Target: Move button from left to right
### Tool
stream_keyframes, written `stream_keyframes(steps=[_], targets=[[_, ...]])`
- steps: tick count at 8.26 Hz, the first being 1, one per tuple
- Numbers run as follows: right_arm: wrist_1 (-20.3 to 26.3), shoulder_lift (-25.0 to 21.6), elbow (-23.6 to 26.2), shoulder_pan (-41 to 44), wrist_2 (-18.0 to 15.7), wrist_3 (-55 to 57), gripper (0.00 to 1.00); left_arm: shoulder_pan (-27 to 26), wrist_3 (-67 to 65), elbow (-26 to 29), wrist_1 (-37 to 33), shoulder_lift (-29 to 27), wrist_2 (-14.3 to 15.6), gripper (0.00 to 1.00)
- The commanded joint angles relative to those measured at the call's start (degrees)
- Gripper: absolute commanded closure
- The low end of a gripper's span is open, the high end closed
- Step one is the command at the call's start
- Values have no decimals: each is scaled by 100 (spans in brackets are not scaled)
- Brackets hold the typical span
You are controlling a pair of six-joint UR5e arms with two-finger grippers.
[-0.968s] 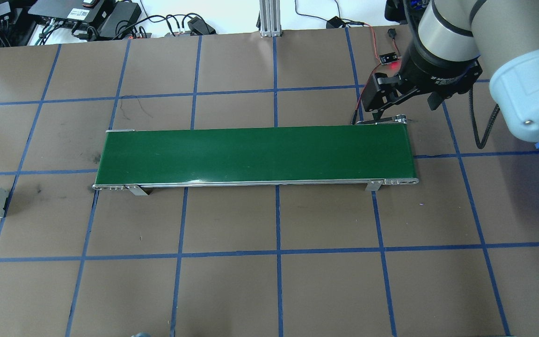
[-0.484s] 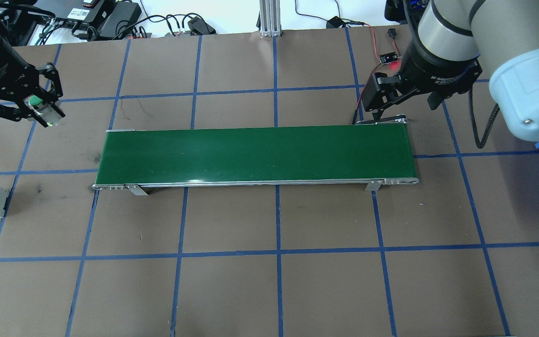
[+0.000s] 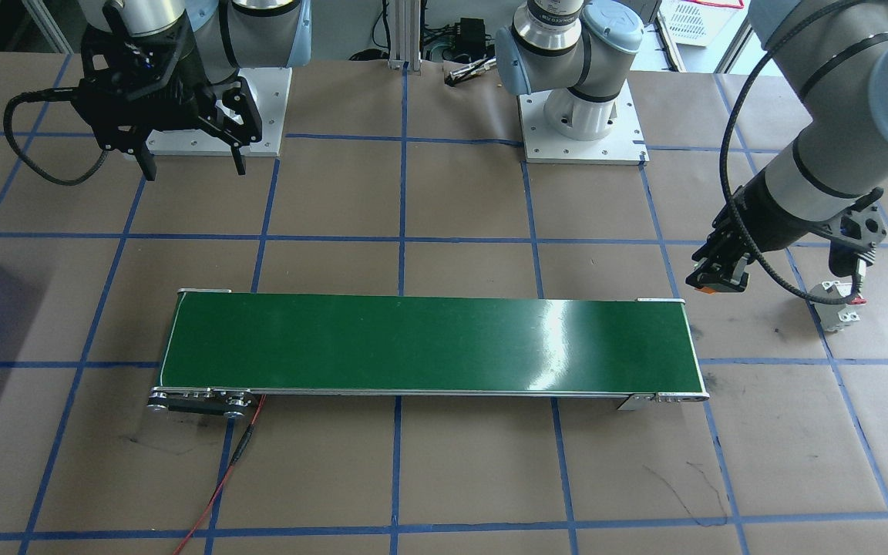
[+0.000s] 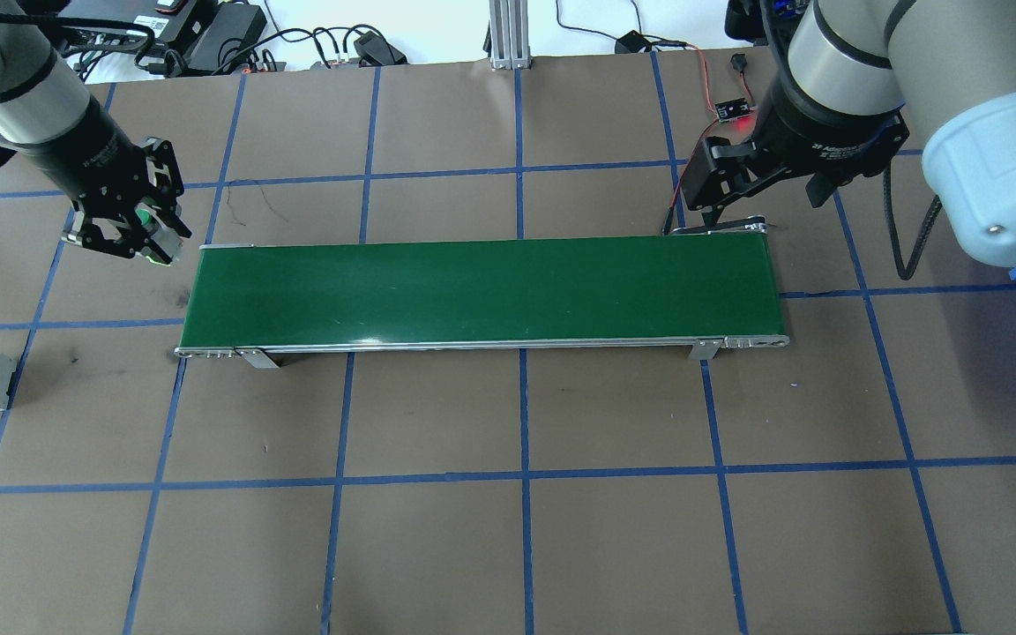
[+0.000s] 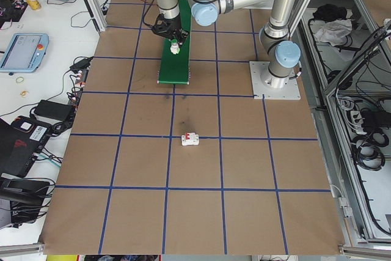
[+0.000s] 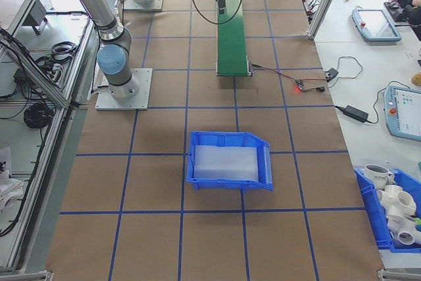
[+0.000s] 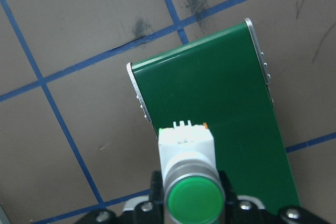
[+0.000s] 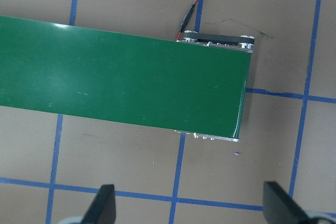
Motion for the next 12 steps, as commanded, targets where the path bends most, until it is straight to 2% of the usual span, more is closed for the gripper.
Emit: stream_keyframes(steps=[1, 2, 4, 7, 8, 12], targets=[[0, 0, 0, 0, 0, 0, 0, -295, -1378, -918, 902, -14, -38, 95], [0, 0, 0, 0, -8, 0, 0, -357, -1494, -1191, 1148, -31, -29, 95], [0, 0, 0, 0, -8, 9, 0, -428, -1504, -1299, 1720, -206, -38, 95], [0, 0, 0, 0, 0, 0, 0, -490, -1460, -1290, 2046, -487, -64, 95], [0, 0, 0, 0, 0, 0, 0, -499, -1451, -1290, 2056, -506, -142, 95], [0, 0, 0, 0, 0, 9, 0, -507, -1486, -1299, 2196, -664, -152, 92]])
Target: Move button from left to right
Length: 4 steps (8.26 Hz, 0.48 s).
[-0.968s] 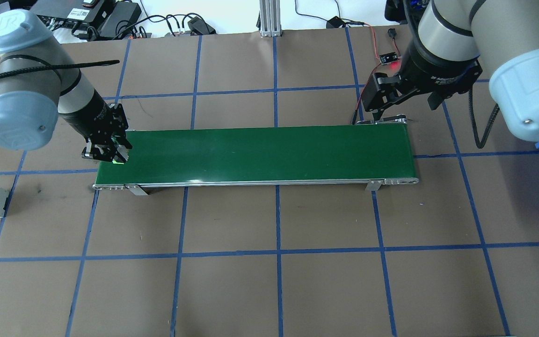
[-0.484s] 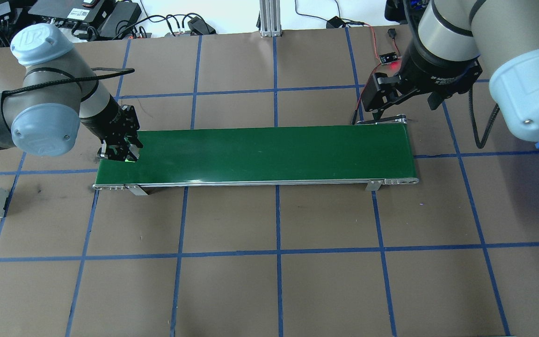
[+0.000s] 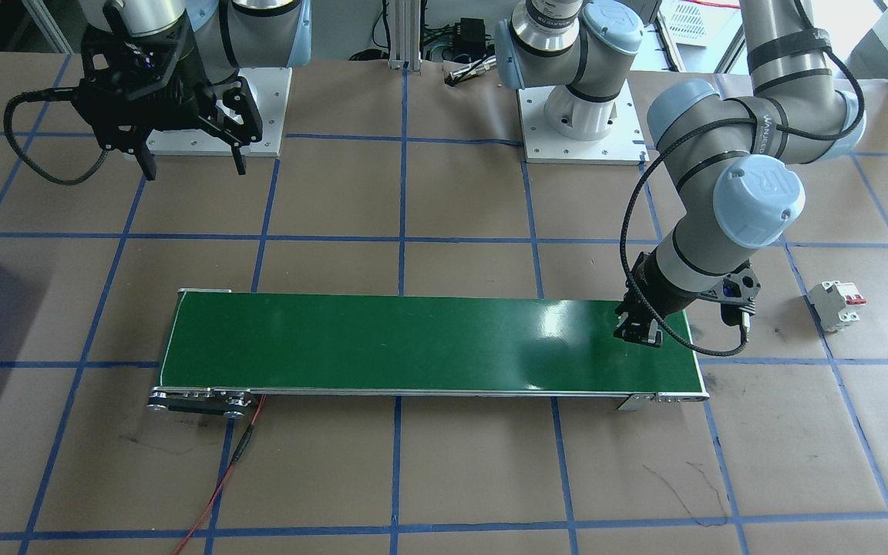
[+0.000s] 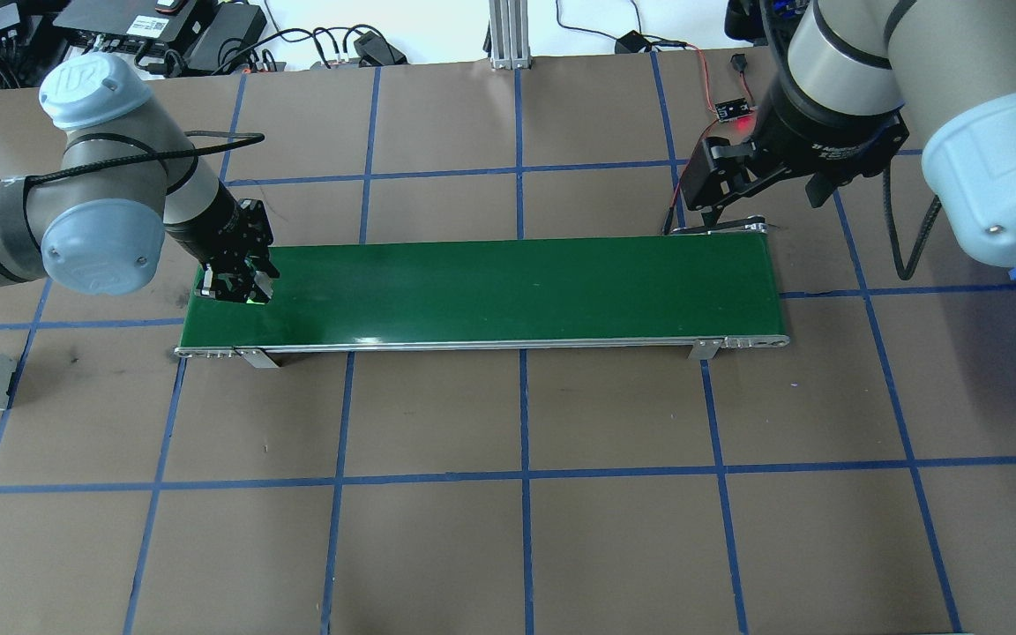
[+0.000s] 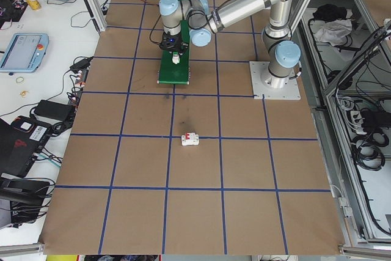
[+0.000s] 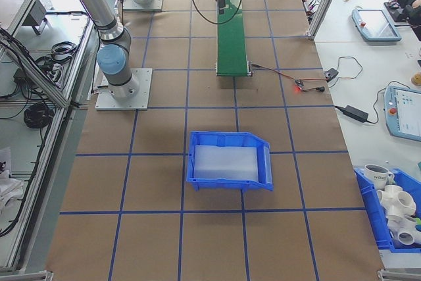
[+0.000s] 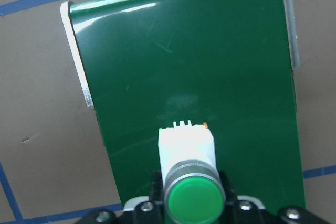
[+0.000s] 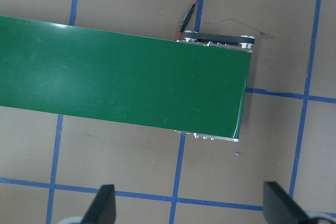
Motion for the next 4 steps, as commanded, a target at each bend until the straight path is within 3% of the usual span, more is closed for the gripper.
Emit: stream_keyframes(steps=[1, 3, 4], targets=[[0, 0, 0, -3, 0, 2, 0, -6, -19, -13, 67, -73, -10, 92], [0, 0, 9, 6, 9, 2, 0, -6, -28, -5, 129, -195, -2, 91], [0, 0, 9, -2, 0, 2, 0, -6, -45, -5, 303, -283, -2, 85]])
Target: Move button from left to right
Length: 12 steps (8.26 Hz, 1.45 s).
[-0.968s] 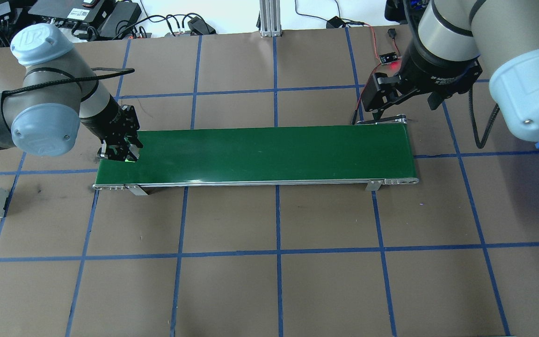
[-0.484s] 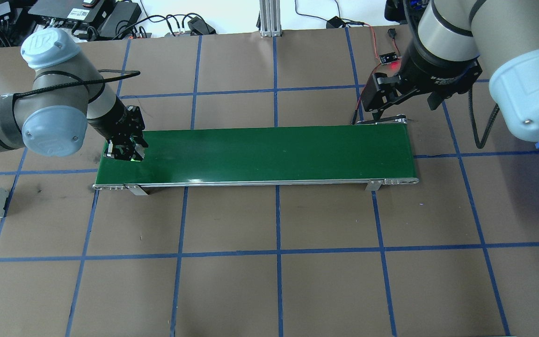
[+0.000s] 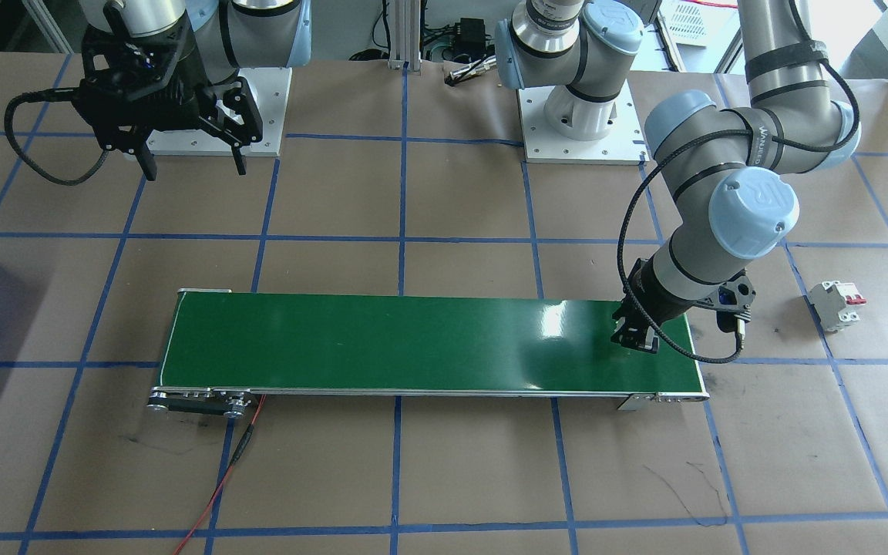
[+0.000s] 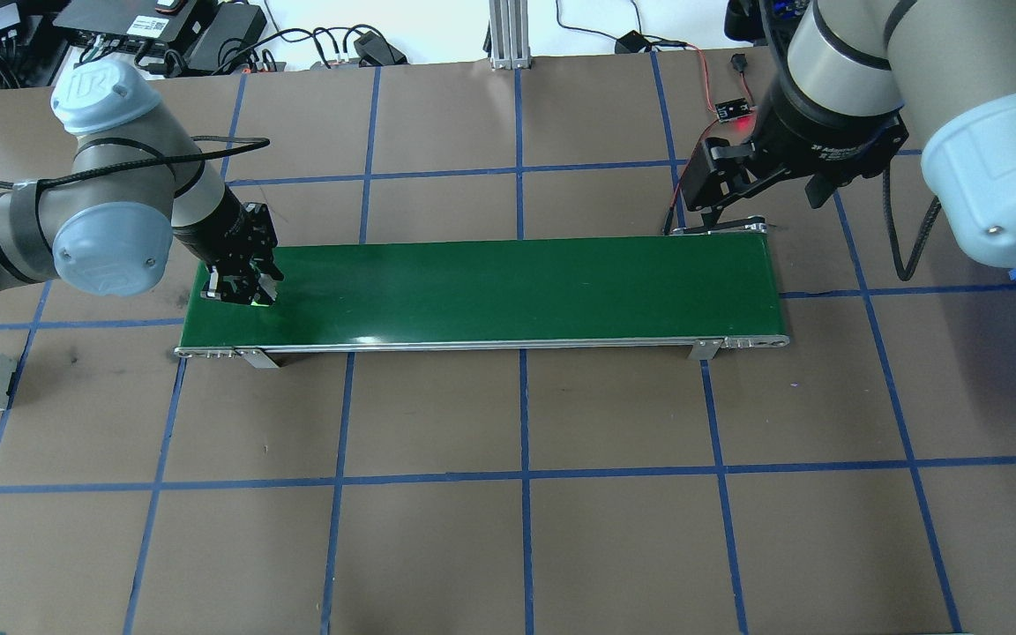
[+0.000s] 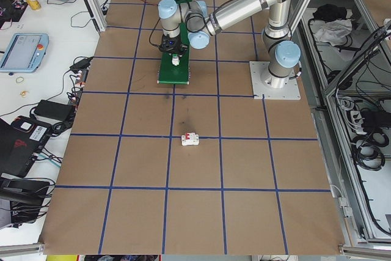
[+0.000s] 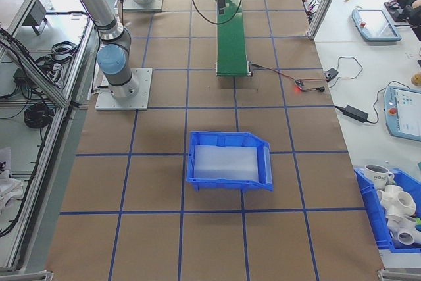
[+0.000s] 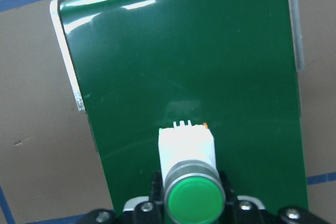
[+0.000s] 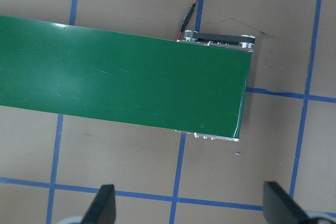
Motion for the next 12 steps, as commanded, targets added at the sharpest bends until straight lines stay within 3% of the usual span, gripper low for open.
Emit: stream_keyframes(steps=[1, 2, 4, 6, 8, 10, 12], targets=[[0, 0, 3, 6, -3, 0, 0, 0, -30, 4, 199, -146, 2, 84], [0, 0, 3, -3, -3, 0, 0, 0, -39, 4, 191, -146, 2, 77], [0, 0, 3, -3, -3, 0, 0, -44, -12, 4, 112, -76, 11, 8], [0, 0, 3, -3, -3, 0, 0, -228, -73, 22, 94, 90, 63, 0], [-9, 26, 3, -3, -3, 0, 0, -386, -13, 22, 15, 511, 72, 0], [-61, 201, 11, -3, -3, 26, 0, -422, 1386, 22, -290, 880, 107, 0], [-402, 700, 38, -3, 32, 9, 0, -422, 3424, 48, -1587, 1363, 81, 0]])
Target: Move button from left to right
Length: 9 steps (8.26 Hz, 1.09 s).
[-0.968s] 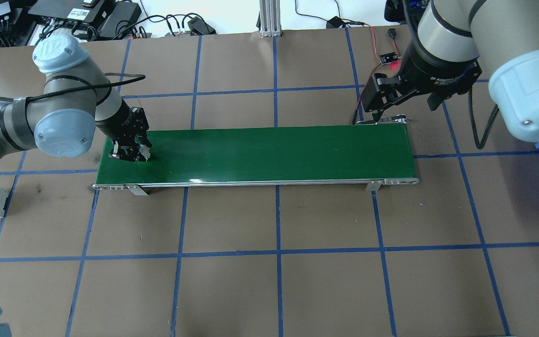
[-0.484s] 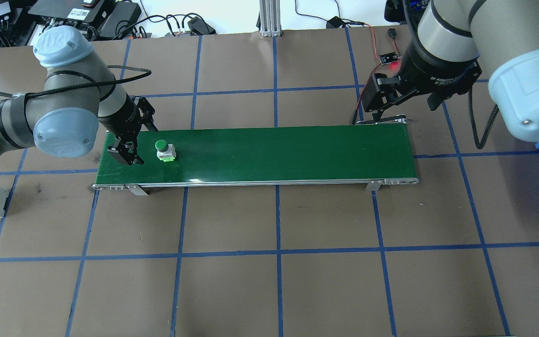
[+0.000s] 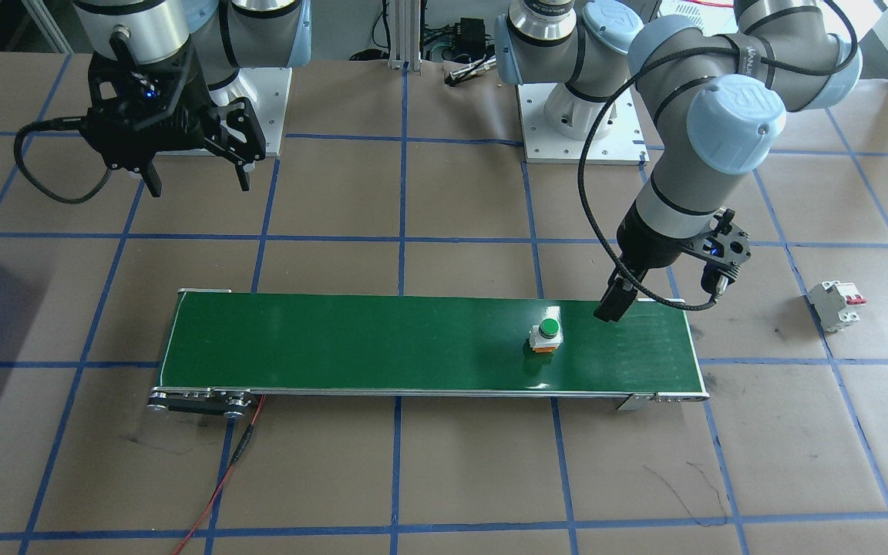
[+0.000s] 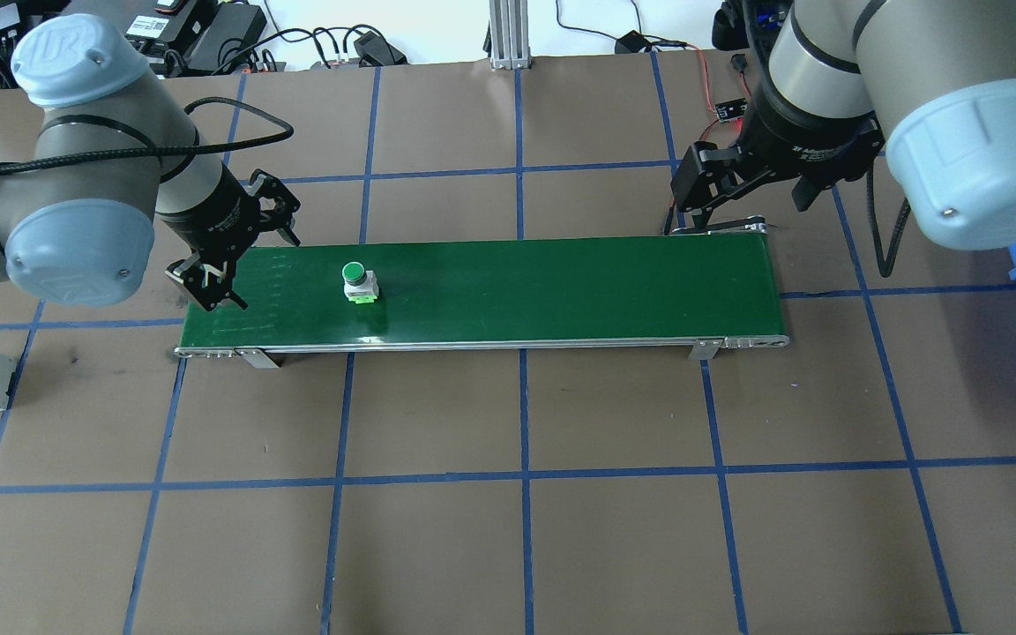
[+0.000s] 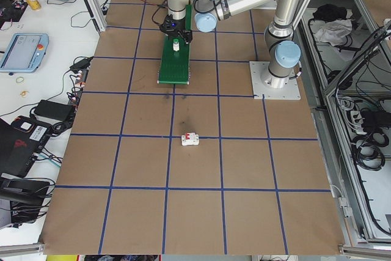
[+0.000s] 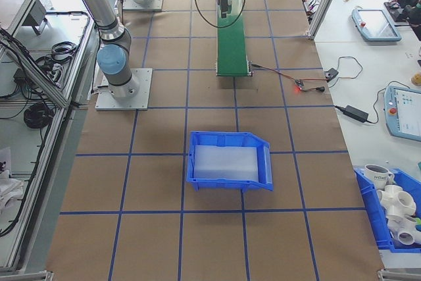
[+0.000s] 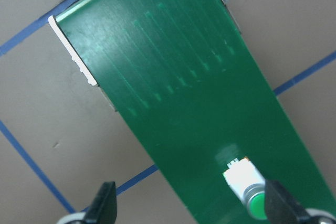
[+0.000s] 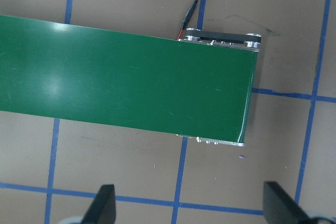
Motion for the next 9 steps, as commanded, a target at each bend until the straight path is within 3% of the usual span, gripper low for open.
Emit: stream_keyframes(steps=[1, 3, 4, 7, 8, 9], targets=[[-733, 760, 133, 0, 78, 1, 0, -16, 2737, 150, -1298, 610, 7, 0], [-1813, 1384, 519, 0, 114, 27, 0, -25, 4462, 633, -1327, 952, -63, 0], [-1966, 1675, 512, 0, 114, 36, 0, -25, 4974, 731, -1319, 1024, -72, 0], [-1976, 1774, 512, 0, 114, 80, 0, -139, 5646, 1187, -1458, 1068, -38, 0], [-1994, 1774, 512, 0, 210, 98, 0, -148, 6387, 1415, -2190, 1060, 76, 0], [-1994, 1740, 512, 0, 637, 315, 0, -157, 6777, 1670, -2458, 999, 77, 0]])
